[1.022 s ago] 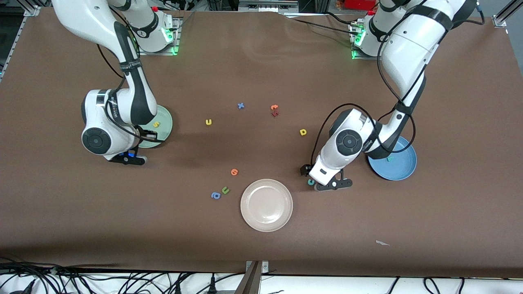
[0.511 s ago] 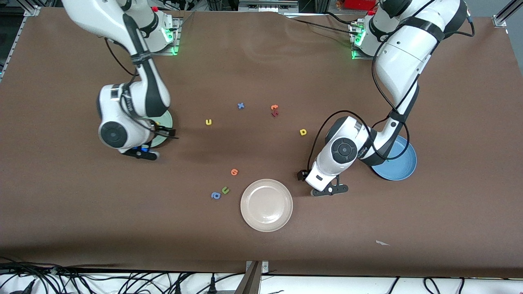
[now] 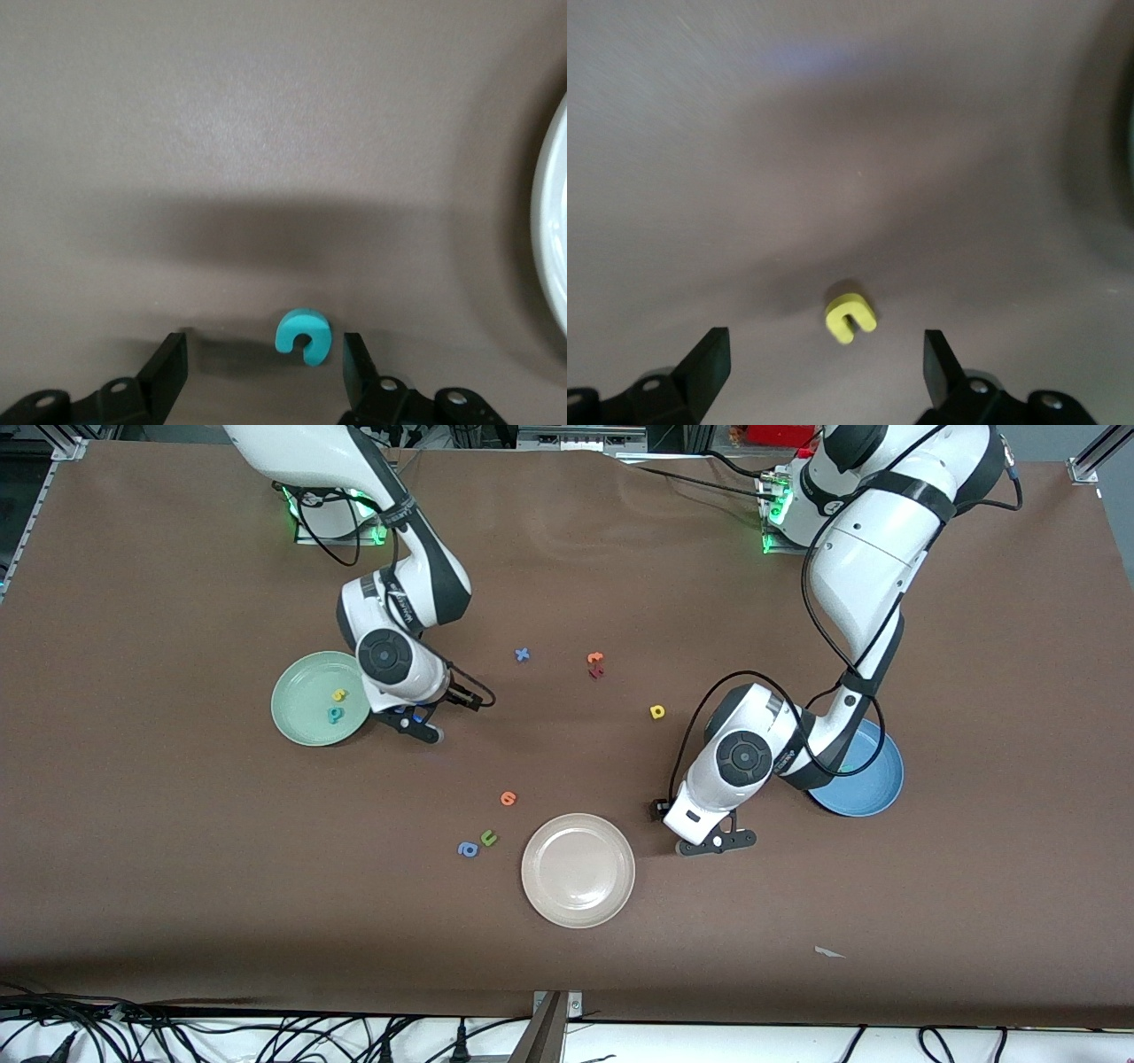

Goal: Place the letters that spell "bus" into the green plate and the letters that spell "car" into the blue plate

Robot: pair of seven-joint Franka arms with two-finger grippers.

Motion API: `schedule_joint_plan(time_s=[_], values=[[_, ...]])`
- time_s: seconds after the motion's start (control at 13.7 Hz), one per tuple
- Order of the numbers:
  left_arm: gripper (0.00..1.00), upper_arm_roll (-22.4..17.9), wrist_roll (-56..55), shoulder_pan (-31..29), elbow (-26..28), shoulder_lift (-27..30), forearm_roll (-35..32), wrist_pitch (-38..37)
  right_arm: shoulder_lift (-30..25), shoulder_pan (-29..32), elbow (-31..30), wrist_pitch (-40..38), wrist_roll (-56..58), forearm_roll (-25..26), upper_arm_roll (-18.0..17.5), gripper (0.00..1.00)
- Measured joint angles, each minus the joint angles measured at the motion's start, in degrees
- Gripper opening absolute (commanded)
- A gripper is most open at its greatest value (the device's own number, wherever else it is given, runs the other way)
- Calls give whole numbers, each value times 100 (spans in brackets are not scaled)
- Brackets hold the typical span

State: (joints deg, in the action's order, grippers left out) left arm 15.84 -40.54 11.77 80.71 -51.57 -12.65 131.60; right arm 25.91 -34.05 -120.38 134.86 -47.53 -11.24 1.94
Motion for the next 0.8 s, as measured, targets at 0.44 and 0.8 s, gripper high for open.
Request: schedule_joint_plan(time_s=[0.44,0.8], values=[[55,-32,-120,133,-199,-155,0,-6,-157,5,-596,621,-6,0,-41,56],[35,-56,-178,138,-268,-164,0,-61,-167,5,-617,671,-6,0,-46,46]])
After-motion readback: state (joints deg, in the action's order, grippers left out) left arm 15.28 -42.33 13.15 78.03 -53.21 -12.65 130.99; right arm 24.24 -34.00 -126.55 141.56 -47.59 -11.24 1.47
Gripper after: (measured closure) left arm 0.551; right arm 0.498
